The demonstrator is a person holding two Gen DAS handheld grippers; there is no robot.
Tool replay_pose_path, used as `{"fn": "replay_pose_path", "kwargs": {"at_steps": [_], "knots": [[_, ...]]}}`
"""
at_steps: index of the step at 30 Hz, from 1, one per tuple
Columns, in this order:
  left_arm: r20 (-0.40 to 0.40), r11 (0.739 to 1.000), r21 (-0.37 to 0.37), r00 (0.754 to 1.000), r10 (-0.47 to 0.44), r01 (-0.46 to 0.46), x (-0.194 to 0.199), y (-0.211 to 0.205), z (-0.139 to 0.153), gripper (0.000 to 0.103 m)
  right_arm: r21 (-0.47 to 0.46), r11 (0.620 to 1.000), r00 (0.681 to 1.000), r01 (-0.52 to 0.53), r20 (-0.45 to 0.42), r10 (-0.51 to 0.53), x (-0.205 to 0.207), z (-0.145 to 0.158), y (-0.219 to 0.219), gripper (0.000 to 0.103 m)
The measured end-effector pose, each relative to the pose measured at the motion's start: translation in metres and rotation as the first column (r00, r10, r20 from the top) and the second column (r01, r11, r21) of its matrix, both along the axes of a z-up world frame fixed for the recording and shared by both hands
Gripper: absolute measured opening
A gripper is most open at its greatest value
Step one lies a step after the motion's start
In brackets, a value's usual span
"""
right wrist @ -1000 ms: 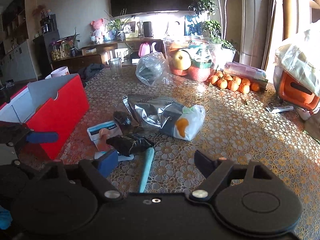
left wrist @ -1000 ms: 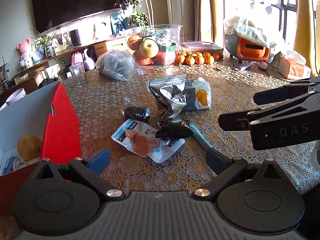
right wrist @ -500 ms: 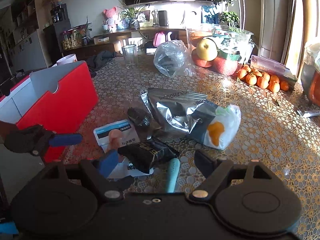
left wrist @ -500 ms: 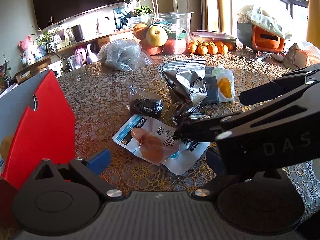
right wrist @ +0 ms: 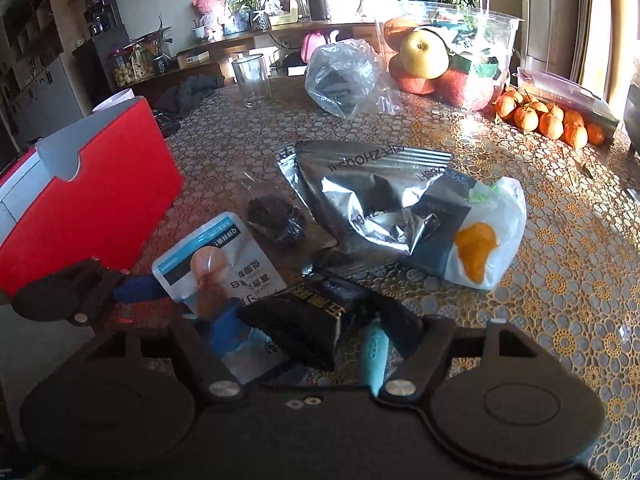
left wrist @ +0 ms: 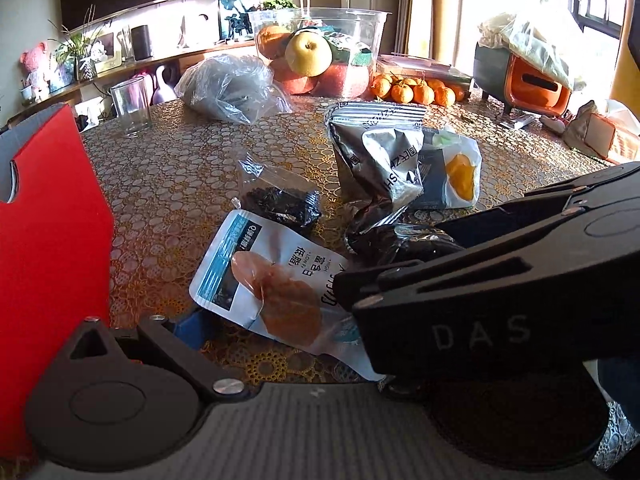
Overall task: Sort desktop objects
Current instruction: 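Grasp the black pouch with the right gripper while the left grasps the printed snack packet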
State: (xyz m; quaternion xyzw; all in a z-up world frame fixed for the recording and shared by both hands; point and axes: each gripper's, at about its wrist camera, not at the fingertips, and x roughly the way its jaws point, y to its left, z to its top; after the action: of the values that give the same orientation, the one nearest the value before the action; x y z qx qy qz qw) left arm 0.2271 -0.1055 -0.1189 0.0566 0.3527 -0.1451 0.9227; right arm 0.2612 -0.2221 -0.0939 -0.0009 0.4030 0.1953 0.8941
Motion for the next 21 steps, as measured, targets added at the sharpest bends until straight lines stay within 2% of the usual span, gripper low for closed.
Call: {"fn": "replay_pose_path", "kwargs": {"at_steps": [2,4,6,9,12,21], "knots": [[0.007,1.000,-0.011,1.000,-0.005,0.005,0.001,0.000,0.000,0.103,0.010,1.000,1.000,-0.003,0.004,0.003,-0.001,0.000,-0.001,0.069],[0.015,1.000,-0.012,1.000,-0.004,0.004,0.001,0.000,-0.001,0.102,0.022,1.000,1.000,-0.009,0.008,0.008,-0.002,0.002,-0.002,0.059],[0.022,1.000,-0.013,1.000,-0.008,0.009,0.000,0.000,-0.001,0.102,0.022,1.000,1.000,-0.007,0.006,0.007,-0.002,0.003,-0.001,0.056],[0.035,1.000,-0.009,0.999,-0.010,0.010,-0.001,0.000,-0.001,0.095,0.017,1.000,1.000,0.003,0.016,-0.003,-0.003,0.005,-0.001,0.052],[0.045,1.000,-0.016,0.999,-0.004,0.005,-0.002,0.002,0.001,0.085,0.014,1.000,1.000,0.011,0.028,-0.011,-0.008,0.008,-0.004,0.051],[0.051,0.997,-0.073,0.999,0.020,-0.016,-0.003,0.010,0.003,0.080,0.000,0.999,0.997,0.050,0.057,-0.050,-0.019,0.014,-0.026,0.051]]}}
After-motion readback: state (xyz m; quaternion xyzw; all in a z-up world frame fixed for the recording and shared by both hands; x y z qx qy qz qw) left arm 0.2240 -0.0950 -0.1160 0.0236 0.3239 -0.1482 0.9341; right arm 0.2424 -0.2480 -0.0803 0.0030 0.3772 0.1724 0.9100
